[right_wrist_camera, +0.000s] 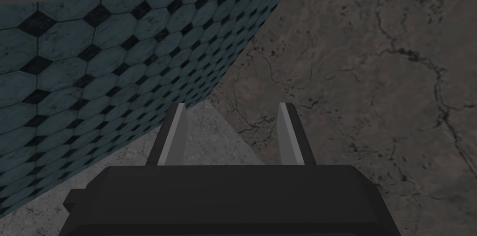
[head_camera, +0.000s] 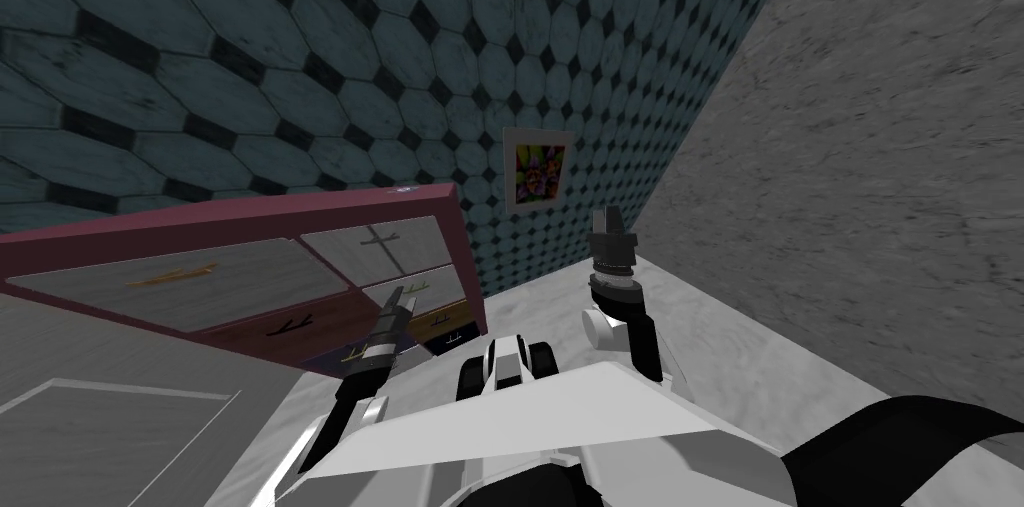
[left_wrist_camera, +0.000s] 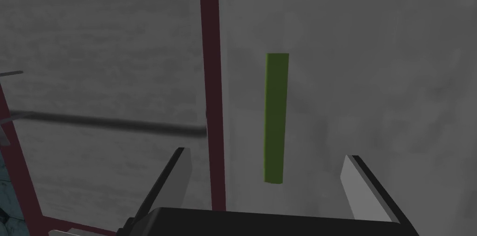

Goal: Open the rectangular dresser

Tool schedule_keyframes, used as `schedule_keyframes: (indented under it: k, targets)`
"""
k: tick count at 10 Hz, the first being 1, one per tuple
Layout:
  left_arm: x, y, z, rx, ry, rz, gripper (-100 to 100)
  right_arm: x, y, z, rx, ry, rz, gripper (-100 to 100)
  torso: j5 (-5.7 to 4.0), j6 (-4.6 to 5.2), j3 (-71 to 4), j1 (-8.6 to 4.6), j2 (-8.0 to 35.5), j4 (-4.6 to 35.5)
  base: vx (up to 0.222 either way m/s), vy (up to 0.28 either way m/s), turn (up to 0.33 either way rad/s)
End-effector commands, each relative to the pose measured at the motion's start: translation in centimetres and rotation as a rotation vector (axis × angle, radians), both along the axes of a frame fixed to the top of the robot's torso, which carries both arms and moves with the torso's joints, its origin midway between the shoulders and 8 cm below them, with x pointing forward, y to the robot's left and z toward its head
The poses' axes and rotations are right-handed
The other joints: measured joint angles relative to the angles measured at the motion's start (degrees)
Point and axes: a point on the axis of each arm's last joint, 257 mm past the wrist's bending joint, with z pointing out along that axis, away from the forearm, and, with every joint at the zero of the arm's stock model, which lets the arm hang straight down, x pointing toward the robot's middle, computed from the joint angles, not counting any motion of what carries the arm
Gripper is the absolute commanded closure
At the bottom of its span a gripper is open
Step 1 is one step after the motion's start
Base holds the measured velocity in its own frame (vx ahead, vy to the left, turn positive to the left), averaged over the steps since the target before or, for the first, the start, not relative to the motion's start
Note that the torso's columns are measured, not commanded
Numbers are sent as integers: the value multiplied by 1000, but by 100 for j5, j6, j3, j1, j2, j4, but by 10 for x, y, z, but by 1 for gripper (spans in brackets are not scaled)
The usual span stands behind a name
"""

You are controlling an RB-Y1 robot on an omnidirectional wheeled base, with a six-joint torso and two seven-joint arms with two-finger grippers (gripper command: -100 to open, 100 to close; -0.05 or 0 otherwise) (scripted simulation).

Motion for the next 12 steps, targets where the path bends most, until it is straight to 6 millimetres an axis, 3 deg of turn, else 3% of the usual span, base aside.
schedule_keyframes:
  k: [1,2,5,6,7,11,12]
  targets:
    - [7,0,2,-1,0,12,-100,0,0,0,0,0,0,0,0,1,-8,1,-13,-4,-36,24,-38]
    - [-2,1,-2,2,3,-5,100,0,0,0,0,0,0,0,-2,-4,-16,-7,-27,-8,46,-18,204]
    - [-18,1,-6,2,4,-33,100,0,0,0,0,0,0,0,-4,2,-15,-13,-23,-7,75,-53,110]
    - [-14,2,-5,3,6,-24,100,0,0,0,0,0,0,0,-2,-1,-5,-5,-8,-3,33,-29,28]
    - [-15,14,-4,-1,15,1,-100,0,0,0,0,0,0,0,2,2,4,8,7,2,41,-86,111]
    - [-16,39,-1,-9,39,57,-100,0,0,0,0,0,0,0,-2,0,-8,-6,-13,-4,51,-164,86]
    - [-16,35,-1,-7,33,46,-100,0,0,0,0,0,0,0,0,-1,-7,-3,-11,-3,19,-85,24]
